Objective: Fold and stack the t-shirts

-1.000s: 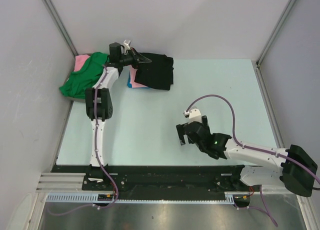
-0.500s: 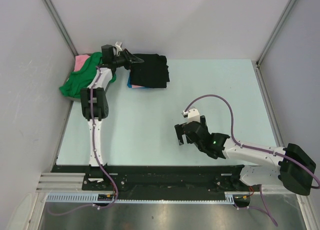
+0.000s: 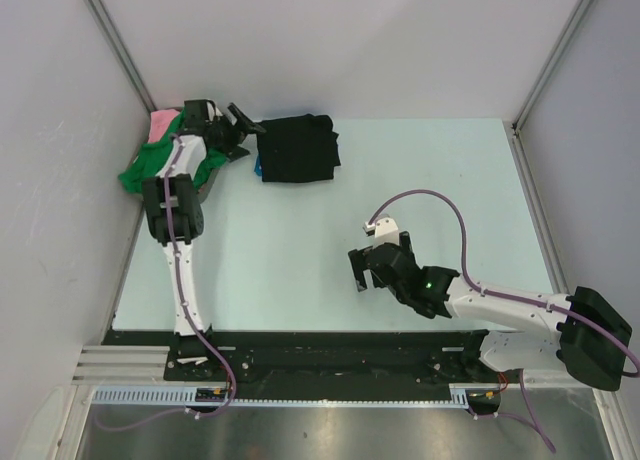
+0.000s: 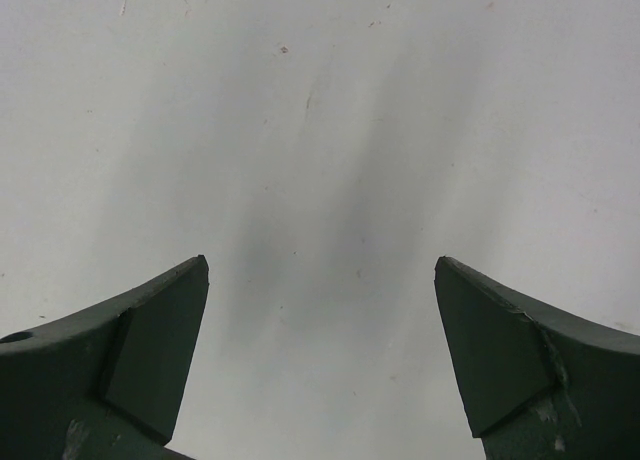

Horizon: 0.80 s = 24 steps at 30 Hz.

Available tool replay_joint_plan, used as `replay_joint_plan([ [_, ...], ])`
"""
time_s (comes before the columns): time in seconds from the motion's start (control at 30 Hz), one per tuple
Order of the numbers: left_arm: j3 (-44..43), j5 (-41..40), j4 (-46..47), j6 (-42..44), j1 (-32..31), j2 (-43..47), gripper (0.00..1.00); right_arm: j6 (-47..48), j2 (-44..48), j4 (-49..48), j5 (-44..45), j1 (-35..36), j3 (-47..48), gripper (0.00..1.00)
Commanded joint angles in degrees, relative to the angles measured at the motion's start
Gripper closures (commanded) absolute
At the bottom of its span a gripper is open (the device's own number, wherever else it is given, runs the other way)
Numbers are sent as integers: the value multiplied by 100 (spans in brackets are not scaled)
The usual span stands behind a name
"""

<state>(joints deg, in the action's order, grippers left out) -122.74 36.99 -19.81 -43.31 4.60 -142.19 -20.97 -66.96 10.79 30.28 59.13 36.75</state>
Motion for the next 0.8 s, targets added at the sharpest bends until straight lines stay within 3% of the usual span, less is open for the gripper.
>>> replay_joint_plan([
  [0.0, 319, -1554, -813, 587, 85, 1237, 0, -47, 43, -16, 179, 28, 86, 0],
  [0.07, 704, -1634, -937, 447, 76, 1394, 0, -74, 60, 142, 276, 28, 139, 0],
  [0.43, 4388, -2477, 698, 77, -407, 3345, 0, -547, 587, 468, 645, 45, 166, 1],
  [0.57, 5722, -3144, 856, -81, -872, 4800, 0, -627, 684, 486, 514, 54, 166, 0],
  [0.7, 6314, -4023, 357, 111, -1521, 6174, 0, -574, 746, 512, -30, 11, 244, 0],
  [0.77, 6525, -4462, 93, 182, -1768, 6945, 0, -671, 746, 599, 99, -16, 367, 0],
])
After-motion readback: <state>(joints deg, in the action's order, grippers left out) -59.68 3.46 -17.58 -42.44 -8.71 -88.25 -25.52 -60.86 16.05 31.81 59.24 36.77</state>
